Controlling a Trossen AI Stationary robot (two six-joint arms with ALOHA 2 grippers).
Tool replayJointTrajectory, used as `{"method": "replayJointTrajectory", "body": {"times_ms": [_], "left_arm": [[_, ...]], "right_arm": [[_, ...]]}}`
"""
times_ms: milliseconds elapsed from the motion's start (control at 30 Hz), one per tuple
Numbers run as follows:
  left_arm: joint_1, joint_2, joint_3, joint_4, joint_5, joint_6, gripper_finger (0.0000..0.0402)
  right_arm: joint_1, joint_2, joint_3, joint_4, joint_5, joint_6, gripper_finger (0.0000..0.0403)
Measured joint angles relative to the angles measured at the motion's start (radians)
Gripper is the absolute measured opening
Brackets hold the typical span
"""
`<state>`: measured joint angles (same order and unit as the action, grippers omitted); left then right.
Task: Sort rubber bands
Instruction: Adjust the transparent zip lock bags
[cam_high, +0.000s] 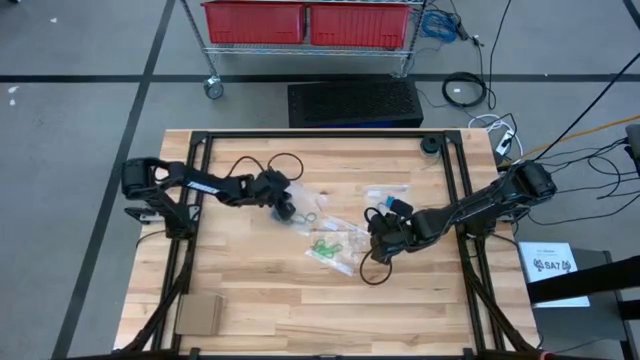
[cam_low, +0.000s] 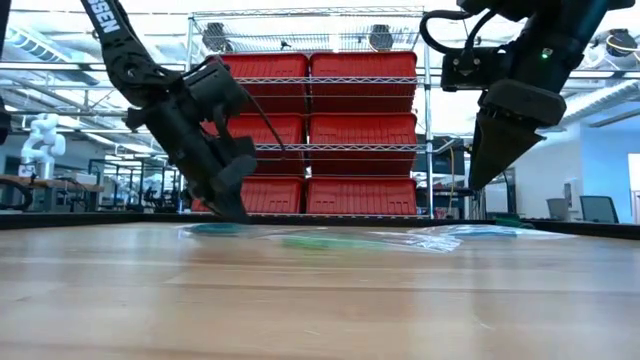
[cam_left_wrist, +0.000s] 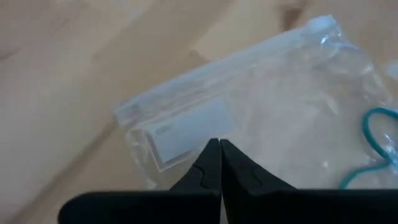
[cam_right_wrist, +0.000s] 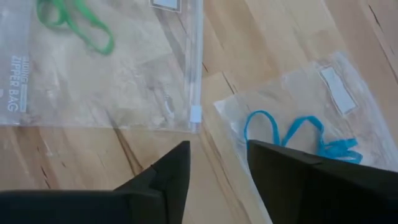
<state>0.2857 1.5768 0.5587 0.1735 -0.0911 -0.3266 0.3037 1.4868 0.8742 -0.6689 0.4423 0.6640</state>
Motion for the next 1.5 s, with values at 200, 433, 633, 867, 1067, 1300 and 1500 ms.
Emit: {"method": "replayJointTrajectory", "body": {"times_ms": [200, 433, 633, 867, 1067, 1300, 1500], "left_arm": [[-0.026, 0.006, 0.0, -0.03, -0.17, -0.103, 0.0], [-0.165, -0.013, -0.014, -0.15, -0.378, -0.327, 0.0], [-0.315, -0.136, -0.016, -0.33, -0.469, -0.445, 0.0], [-0.347, -0.228, -0.016, -0.307, -0.475, -0.462, 0.0], [-0.347, -0.152, -0.016, -0.274, -0.413, -0.419, 0.0], [-0.347, -0.075, -0.016, -0.309, -0.41, -0.365, 0.0], [-0.347, -0.076, -0.016, -0.287, -0.421, -0.331, 0.0]], "right_arm": [[0.0, 0.0, 0.0, 0.0, 0.0, -0.008, 0.0138], [0.004, 0.0, 0.0, 0.009, 0.002, 0.02, 0.0131], [0.02, 0.001, 0.0, 0.208, -0.044, 0.011, 0.013], [0.009, 0.144, 0.0, 0.407, -0.097, -0.027, 0.0098], [-0.057, 0.272, 0.0, 0.418, -0.105, -0.025, 0.0023], [-0.18, 0.29, 0.004, 0.444, -0.103, -0.209, 0.0006], [-0.276, 0.292, 0.0, 0.505, -0.11, -0.367, 0.0003]]}}
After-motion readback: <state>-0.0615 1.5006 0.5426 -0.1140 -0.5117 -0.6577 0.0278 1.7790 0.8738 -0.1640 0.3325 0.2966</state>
